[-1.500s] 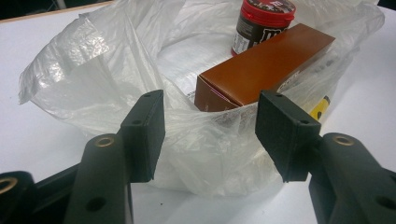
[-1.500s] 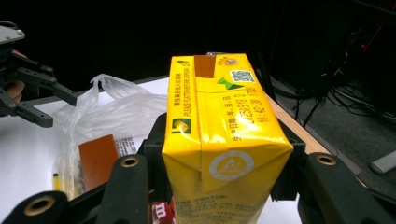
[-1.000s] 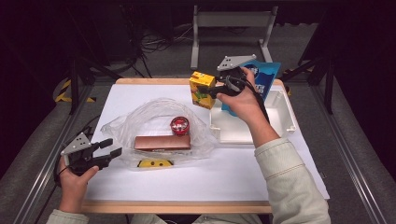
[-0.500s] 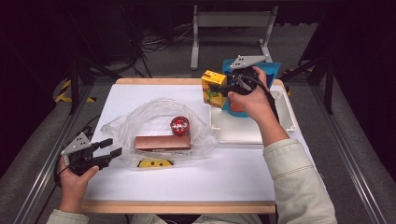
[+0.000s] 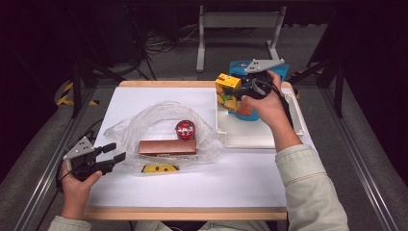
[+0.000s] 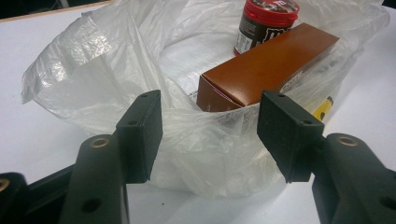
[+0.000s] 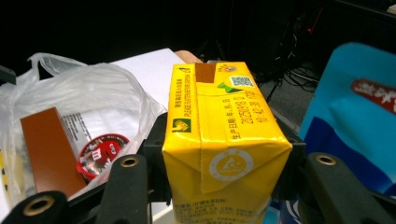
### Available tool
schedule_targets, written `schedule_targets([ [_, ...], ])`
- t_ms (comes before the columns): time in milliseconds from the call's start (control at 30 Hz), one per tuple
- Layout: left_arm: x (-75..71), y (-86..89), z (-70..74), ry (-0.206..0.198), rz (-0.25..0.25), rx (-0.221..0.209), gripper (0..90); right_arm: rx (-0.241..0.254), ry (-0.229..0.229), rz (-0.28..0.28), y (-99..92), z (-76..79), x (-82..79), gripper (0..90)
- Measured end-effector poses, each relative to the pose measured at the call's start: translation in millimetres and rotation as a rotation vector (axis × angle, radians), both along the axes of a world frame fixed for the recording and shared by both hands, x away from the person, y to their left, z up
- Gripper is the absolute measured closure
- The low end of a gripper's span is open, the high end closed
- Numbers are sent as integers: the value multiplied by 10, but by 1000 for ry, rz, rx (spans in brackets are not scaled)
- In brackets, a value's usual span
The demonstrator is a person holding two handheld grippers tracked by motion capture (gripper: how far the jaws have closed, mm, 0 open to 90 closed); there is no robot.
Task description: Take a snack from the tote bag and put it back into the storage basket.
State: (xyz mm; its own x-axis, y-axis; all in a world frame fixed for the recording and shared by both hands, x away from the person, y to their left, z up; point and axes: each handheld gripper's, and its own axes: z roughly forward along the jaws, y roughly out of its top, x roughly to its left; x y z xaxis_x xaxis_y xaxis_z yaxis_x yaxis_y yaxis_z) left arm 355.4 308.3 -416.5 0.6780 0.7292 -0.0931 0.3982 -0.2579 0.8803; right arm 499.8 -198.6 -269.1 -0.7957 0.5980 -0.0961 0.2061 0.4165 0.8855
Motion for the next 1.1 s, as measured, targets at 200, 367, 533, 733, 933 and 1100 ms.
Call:
schedule_targets([
  [200,5,-6,-3,-1,-2,-1,413,-4,7,-4,-31,-105,25,530],
  [367,5,-6,-3,0,-2,-1,413,-17,23,3,-17,-209,48,530],
  [533,4,-2,-2,1,0,2,413,-25,32,6,5,-292,66,530],
  [733,5,1,-3,1,-1,1,413,-33,47,3,25,-403,94,530],
  [933,3,0,-2,1,0,4,412,-36,54,-7,19,-480,115,529],
  [1100,4,-1,-4,0,0,4,413,-53,65,-19,17,-558,139,529],
])
